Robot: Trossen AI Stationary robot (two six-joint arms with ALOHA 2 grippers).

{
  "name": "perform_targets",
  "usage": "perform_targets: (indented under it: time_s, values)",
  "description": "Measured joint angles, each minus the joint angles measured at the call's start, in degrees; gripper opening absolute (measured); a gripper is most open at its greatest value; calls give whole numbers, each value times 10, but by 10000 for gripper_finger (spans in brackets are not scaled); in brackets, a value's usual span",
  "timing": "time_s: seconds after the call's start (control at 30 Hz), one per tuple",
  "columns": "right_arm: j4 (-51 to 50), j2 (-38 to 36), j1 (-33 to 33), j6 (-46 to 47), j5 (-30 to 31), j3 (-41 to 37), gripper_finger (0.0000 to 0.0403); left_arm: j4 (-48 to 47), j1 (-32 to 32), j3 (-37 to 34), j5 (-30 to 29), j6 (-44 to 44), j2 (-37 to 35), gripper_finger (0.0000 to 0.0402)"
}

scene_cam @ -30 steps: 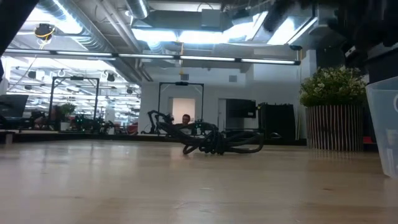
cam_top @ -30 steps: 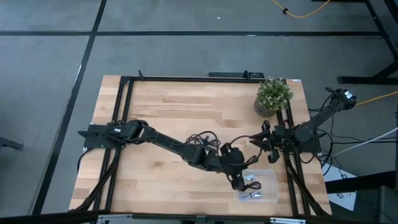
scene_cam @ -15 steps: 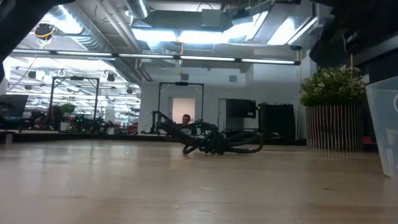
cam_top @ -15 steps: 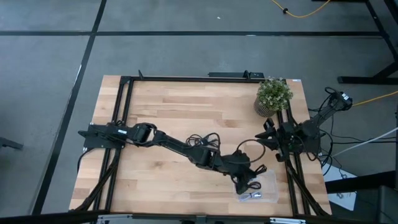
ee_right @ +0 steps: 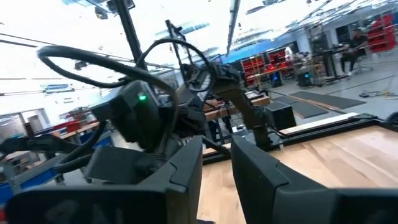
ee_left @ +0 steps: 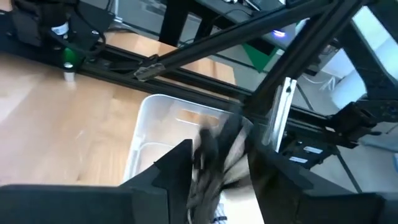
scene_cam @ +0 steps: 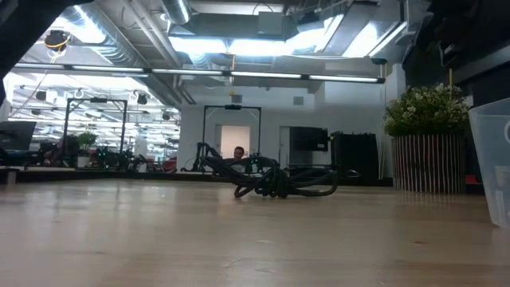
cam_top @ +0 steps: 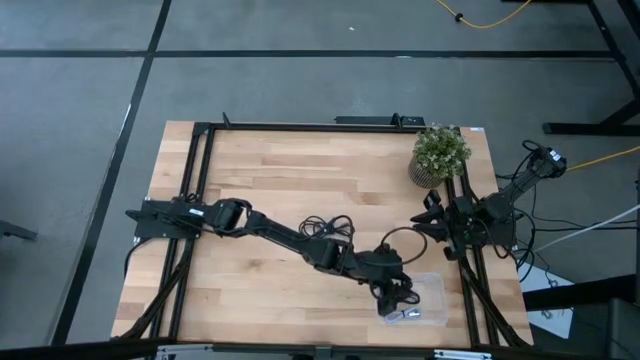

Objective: Pick and place USB-C Cables
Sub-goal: Put the bottom black charger cable into the transparent bin

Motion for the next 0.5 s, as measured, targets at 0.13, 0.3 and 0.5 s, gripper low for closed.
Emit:
perform_targets:
  time_s: [0.13,0.3,0.5]
  values:
    - [0,0,0,-1,-12,0,90,-1,0,0,0,0,0,149]
    - [0,0,0,-1,-11,0,90,3,1,0,0,0,0,150]
    - [0,0,0,-2,-11,0,90,33,3,0,0,9,0,151]
